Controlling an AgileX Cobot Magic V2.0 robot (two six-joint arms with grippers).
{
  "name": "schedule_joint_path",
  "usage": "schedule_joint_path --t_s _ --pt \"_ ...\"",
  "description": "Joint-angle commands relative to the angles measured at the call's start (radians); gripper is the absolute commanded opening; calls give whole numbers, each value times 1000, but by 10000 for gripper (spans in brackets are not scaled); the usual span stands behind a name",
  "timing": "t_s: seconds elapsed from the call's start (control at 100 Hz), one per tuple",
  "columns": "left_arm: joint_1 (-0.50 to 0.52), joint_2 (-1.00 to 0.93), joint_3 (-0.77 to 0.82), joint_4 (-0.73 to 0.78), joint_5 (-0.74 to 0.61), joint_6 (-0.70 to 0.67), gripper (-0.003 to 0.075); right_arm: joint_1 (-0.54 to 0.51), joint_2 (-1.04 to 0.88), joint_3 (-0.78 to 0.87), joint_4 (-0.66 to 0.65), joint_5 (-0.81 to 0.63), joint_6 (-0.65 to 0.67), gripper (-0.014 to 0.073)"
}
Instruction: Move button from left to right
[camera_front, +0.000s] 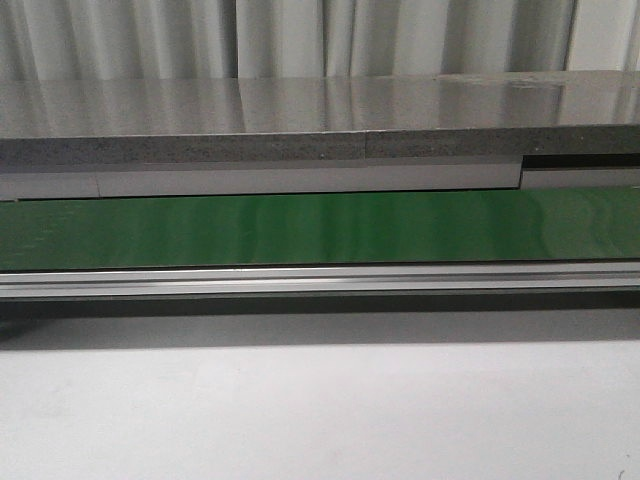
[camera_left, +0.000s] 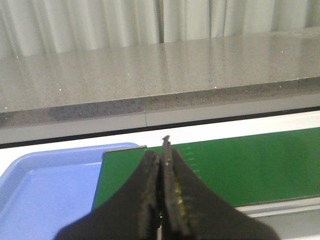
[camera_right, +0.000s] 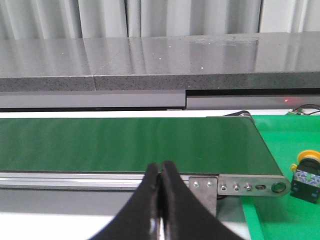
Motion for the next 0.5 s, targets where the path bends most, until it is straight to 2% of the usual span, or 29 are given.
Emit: schedule_joint_path --t_s 0.0,0.49 --pt "-6 -15 10 3 -124 -2 -20 3 -21 -14 -9 -88 0 -68" --pt "-6 -263 229 8 -143 -45 -20 3 -21 -14 -9 -88 0 -68"
